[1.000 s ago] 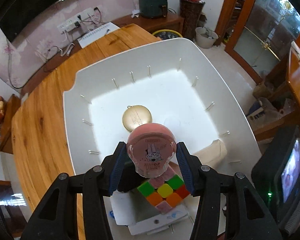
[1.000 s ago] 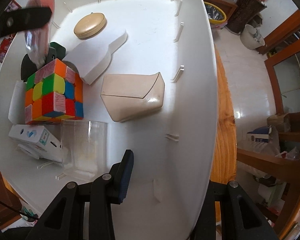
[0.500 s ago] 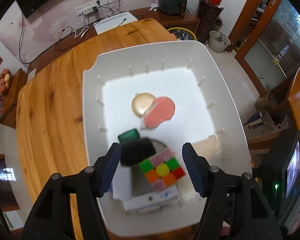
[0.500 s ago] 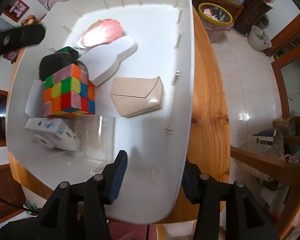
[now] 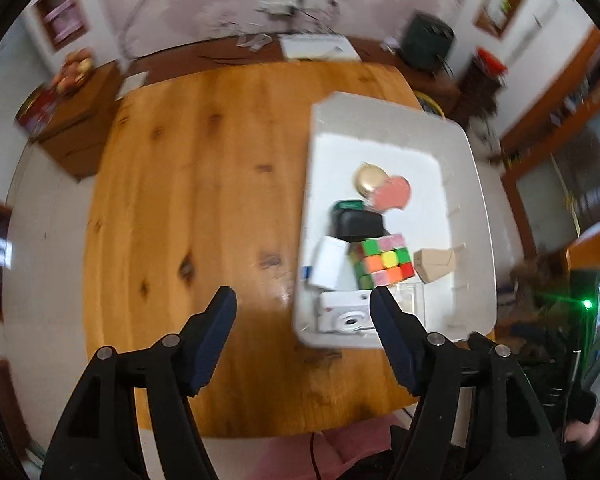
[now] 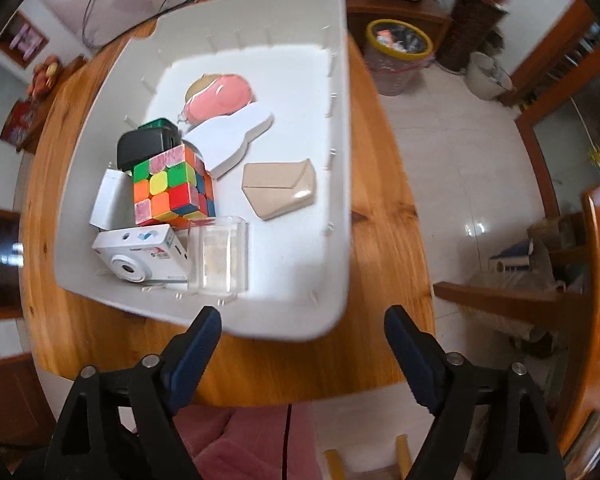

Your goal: Organize rigid objects

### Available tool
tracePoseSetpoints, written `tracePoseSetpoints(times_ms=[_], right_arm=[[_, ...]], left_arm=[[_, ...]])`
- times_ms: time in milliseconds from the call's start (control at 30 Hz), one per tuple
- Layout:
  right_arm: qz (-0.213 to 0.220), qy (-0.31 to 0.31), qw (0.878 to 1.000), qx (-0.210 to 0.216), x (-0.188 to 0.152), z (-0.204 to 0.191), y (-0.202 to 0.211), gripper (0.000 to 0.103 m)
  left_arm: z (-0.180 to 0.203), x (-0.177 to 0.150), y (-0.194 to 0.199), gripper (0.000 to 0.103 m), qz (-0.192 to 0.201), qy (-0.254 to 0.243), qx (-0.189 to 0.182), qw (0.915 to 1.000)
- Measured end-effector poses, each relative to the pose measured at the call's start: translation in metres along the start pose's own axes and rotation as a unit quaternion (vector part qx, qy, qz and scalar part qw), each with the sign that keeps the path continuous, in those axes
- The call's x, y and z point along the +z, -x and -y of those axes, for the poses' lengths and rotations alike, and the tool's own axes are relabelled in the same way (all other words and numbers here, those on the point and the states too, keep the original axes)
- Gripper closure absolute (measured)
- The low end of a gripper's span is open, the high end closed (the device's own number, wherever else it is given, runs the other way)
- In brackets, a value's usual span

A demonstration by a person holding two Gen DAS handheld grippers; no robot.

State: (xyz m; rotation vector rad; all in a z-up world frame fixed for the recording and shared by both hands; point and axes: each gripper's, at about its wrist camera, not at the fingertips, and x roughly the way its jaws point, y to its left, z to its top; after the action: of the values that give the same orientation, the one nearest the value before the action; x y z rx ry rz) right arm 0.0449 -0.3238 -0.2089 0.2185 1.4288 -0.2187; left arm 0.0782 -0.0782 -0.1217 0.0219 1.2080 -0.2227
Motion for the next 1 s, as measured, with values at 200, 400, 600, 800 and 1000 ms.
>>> tracePoseSetpoints(times_ms=[200,400,600,800,1000], right_arm=[[0.067,-0.016,0.998,0.015,-0.037,-0.013,0.047,0.017],[0.166,0.034,0.984,0.062,-0.066,-0.051,0.108,0.016],[0.265,0.112,0.955,0.072,-0.078,-0.075,0.165,0.011],[0.342,0.129,0.928,0.076,-0.097,-0.077,0.204,0.009],[0.394,0.109,0.908,0.088,-0.115,-0.064,0.219,0.0]], left_arm=[[-0.036,-0.028,0.05,0.03,0.086,0.044,0.014,0.9952],[-0.038,-0.049,0.095,0.03,0.156,0.044,0.031,0.9862],[-0.025,-0.067,0.133,0.023,0.221,0.061,0.064,0.9713],[-0.015,-0.09,0.16,0.013,0.282,0.087,0.089,0.9513],[-0.003,-0.11,0.172,0.001,0.322,0.081,0.108,0.937]])
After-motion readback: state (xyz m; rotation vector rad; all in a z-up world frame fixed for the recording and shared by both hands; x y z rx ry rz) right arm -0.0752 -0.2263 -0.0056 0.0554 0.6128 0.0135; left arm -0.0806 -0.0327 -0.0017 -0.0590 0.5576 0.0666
